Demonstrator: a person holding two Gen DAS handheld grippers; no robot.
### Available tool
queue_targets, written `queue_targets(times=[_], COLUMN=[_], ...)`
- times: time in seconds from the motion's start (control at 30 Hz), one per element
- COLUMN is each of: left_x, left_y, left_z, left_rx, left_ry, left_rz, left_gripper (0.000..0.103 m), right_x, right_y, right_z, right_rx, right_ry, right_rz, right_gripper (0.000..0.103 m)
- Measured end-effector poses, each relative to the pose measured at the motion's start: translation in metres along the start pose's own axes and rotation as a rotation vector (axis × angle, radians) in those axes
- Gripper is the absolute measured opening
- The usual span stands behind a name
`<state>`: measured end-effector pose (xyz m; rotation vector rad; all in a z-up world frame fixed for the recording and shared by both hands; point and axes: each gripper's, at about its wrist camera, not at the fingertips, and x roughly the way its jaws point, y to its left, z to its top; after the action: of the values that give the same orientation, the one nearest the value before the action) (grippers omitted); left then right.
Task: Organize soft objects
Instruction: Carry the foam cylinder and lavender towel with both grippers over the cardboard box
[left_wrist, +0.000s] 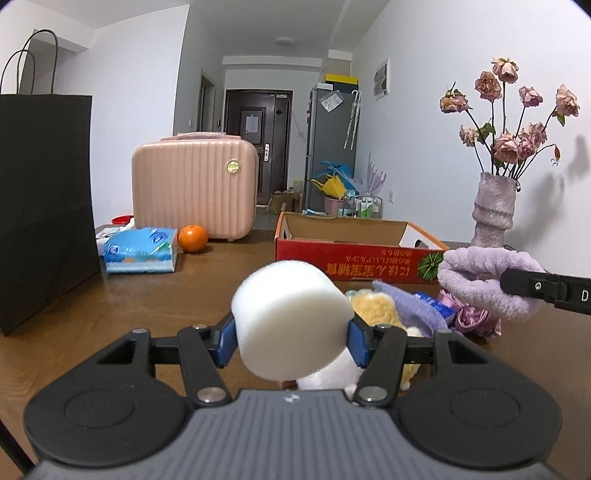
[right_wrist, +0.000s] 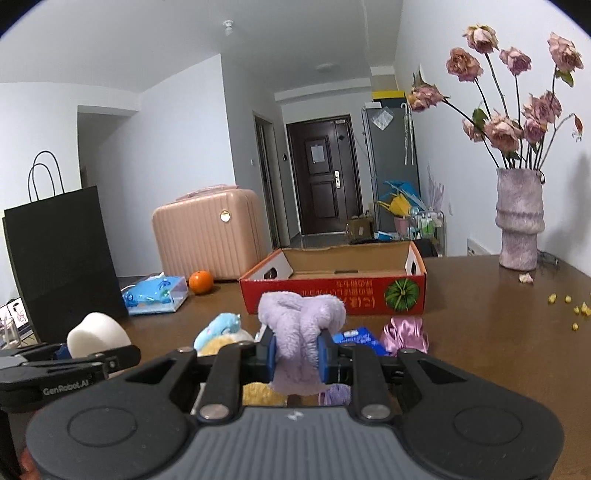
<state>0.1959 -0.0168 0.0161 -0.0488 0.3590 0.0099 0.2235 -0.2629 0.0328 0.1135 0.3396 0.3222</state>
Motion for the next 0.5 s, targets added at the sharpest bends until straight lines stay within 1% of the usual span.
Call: queue_targets(times=[0.5], left_x=[0.045], left_y=[-0.011], left_z=[0.036], left_rx=[0.019], left_ry=[-0.005], left_rz=[-0.006], left_gripper=[0.059], right_x=[0.045], right_y=[-0.019], right_z=[0.031], right_rx=[-0.005], right_ry=[-0.017], right_rz=[-0.002], right_gripper=[0.021])
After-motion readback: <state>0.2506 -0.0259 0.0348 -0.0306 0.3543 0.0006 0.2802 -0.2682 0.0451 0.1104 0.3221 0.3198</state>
